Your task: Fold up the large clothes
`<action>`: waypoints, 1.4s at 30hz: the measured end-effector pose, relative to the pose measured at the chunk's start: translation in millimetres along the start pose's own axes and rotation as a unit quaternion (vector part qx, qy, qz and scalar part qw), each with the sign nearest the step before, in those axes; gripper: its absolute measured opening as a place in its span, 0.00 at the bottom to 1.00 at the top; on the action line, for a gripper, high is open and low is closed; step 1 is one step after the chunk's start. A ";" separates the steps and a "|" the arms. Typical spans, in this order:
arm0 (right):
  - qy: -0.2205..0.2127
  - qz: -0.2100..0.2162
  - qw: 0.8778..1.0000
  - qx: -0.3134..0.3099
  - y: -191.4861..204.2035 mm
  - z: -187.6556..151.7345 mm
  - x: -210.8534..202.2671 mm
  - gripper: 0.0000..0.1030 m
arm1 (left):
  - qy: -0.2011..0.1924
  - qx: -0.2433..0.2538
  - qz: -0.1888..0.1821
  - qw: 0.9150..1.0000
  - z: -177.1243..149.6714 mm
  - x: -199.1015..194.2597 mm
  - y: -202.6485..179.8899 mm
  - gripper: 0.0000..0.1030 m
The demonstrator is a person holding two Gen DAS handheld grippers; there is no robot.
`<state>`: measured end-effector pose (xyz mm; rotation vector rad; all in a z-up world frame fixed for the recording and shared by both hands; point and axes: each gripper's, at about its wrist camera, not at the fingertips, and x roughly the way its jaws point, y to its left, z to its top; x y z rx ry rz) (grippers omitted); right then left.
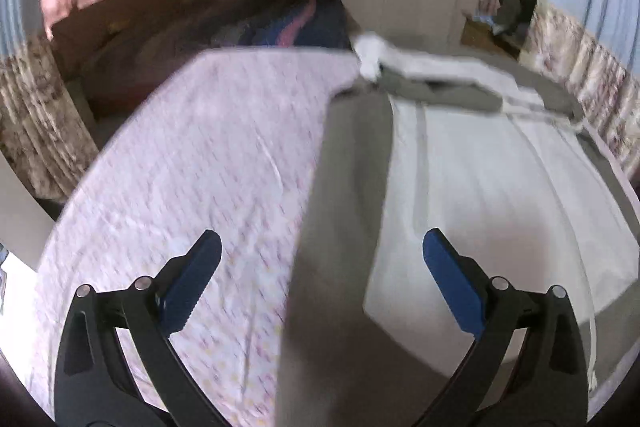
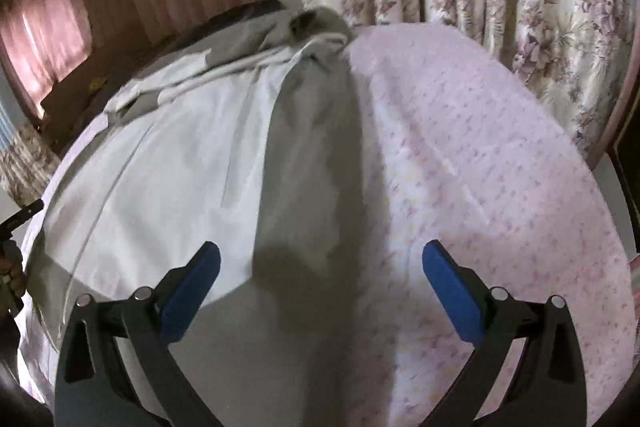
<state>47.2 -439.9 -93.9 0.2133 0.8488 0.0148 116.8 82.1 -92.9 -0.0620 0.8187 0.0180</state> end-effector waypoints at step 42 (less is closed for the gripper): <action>-0.034 -0.040 0.998 -0.032 52.9 -20.5 -23.4 0.03 | 0.038 0.023 -0.048 0.998 -27.9 -11.7 -22.2 0.01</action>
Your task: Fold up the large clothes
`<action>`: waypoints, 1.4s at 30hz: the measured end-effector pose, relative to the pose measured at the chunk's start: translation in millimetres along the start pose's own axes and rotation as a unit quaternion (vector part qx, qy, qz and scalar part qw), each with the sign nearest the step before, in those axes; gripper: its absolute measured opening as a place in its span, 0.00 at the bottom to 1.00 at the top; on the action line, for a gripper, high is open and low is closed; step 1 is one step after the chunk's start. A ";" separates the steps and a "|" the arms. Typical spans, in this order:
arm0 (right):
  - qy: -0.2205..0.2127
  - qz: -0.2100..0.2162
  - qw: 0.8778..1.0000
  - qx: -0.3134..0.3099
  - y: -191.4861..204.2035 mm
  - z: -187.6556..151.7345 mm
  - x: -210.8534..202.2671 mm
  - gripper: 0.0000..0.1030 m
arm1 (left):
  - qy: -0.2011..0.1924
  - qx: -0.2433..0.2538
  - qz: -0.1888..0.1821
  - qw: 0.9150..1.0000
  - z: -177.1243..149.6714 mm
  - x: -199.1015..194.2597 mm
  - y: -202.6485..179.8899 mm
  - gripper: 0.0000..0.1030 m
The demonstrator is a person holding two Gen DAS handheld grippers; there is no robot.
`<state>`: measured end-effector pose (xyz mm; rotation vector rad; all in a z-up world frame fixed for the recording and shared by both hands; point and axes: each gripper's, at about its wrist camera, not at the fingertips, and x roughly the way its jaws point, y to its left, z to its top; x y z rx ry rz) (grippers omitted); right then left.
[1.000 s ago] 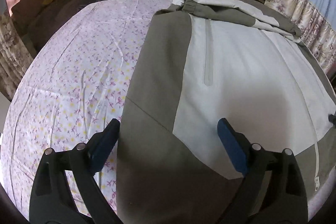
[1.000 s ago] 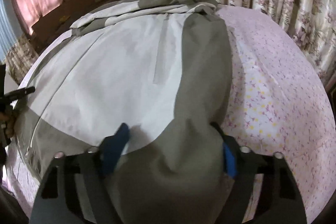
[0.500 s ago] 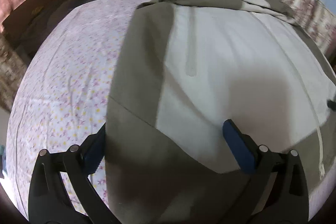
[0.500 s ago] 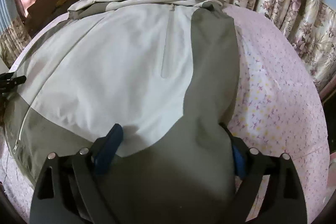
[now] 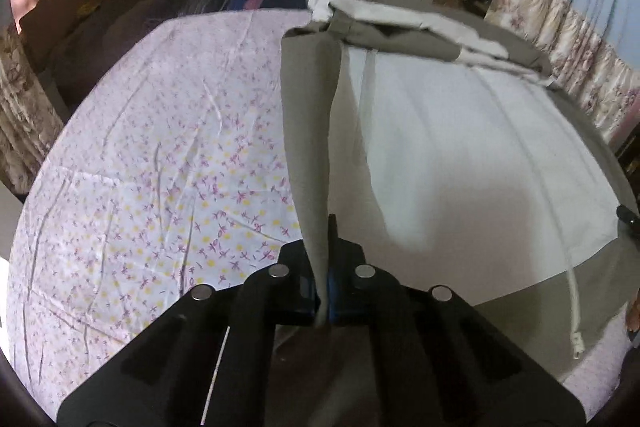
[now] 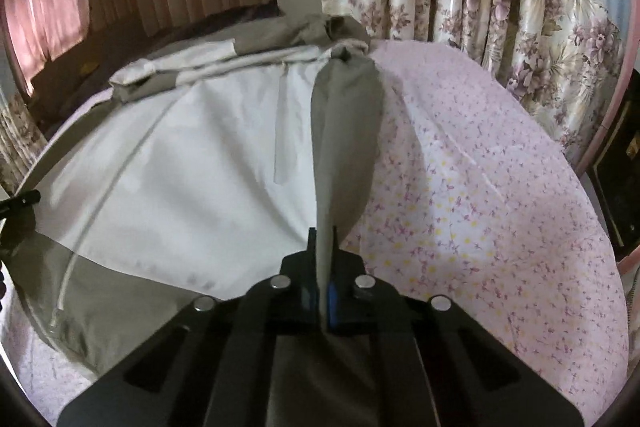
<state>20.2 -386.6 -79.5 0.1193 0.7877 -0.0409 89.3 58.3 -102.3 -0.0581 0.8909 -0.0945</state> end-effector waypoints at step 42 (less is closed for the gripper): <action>0.031 0.065 0.997 0.001 -26.0 -96.0 -87.0 0.04 | 0.018 0.022 -0.018 0.999 -131.1 -89.7 9.0 0.03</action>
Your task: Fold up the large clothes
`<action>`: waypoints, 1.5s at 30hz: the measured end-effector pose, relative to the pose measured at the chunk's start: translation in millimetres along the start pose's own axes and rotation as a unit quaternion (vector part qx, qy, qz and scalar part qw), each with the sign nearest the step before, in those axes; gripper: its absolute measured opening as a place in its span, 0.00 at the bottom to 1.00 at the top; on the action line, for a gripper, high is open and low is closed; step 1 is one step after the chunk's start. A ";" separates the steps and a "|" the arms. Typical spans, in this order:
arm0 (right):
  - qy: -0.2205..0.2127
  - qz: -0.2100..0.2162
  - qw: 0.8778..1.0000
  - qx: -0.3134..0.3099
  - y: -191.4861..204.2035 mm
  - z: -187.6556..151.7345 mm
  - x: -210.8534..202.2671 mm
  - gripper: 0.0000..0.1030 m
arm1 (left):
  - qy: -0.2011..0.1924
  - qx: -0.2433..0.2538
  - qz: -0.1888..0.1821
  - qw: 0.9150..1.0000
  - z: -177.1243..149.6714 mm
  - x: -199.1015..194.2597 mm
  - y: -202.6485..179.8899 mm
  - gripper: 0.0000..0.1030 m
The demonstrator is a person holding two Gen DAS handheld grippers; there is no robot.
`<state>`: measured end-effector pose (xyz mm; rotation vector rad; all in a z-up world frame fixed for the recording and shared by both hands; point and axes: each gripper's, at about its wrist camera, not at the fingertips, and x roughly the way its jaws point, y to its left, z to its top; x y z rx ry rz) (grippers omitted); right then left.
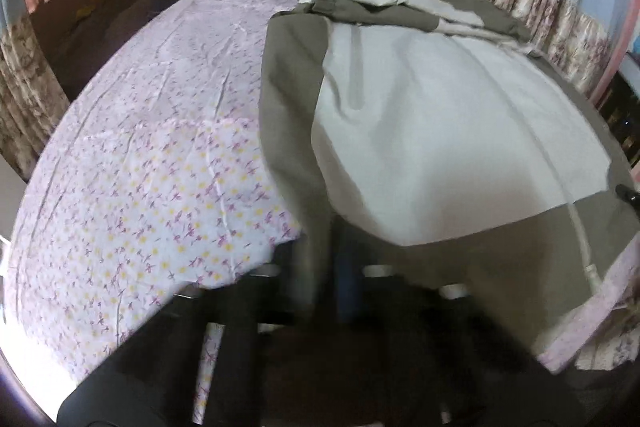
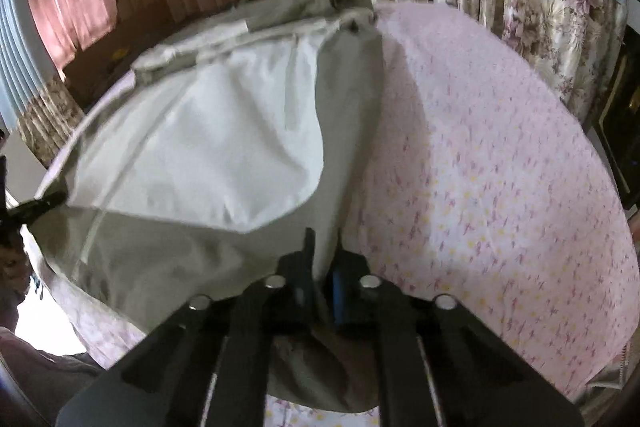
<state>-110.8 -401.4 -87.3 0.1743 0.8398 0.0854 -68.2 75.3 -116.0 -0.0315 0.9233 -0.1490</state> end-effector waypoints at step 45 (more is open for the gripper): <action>-0.104 -0.034 0.994 -0.006 -18.3 397.9 193.5 0.66 | -0.057 -0.050 0.018 0.997 421.7 177.0 15.7 0.86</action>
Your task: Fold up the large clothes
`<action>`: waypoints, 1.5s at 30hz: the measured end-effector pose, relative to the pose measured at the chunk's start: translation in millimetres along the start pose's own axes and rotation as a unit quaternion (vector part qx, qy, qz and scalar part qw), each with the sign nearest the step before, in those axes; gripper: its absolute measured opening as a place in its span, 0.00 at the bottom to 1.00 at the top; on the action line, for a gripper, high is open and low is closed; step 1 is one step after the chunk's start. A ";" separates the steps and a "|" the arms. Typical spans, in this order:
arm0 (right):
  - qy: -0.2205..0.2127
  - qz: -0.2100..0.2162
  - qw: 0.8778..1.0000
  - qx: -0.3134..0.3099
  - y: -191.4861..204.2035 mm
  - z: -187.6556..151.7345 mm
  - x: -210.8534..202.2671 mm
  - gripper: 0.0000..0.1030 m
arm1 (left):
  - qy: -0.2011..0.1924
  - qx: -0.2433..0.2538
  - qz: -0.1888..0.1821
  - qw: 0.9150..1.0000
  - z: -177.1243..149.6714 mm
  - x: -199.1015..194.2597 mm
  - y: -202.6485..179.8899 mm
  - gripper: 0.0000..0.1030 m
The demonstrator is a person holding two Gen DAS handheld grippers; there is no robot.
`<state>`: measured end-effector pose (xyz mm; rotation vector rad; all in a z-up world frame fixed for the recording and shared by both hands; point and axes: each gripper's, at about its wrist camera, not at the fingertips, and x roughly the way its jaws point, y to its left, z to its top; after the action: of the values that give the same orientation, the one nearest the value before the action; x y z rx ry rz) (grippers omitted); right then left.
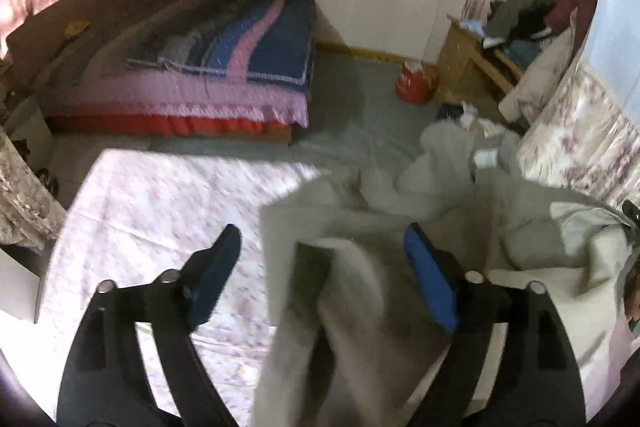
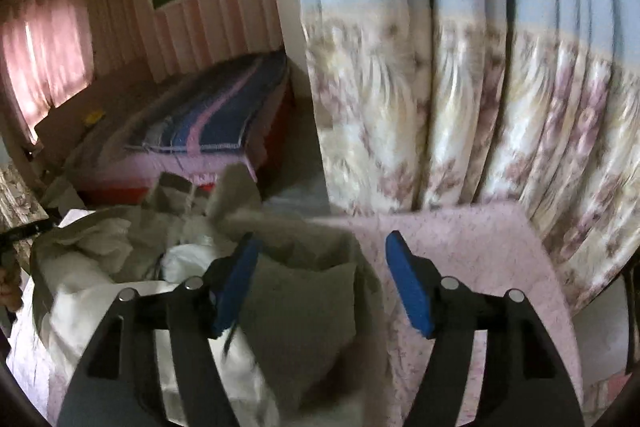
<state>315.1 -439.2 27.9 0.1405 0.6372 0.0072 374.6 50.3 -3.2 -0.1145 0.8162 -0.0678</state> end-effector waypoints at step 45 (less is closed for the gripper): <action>0.142 -0.057 0.987 0.047 -2.2 -10.1 169.5 0.84 | 0.032 -0.038 0.182 0.982 20.4 135.3 25.1 0.95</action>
<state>445.3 -431.6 -80.8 0.1968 0.9312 -0.1150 482.3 62.5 -90.3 -0.0331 0.8940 0.3055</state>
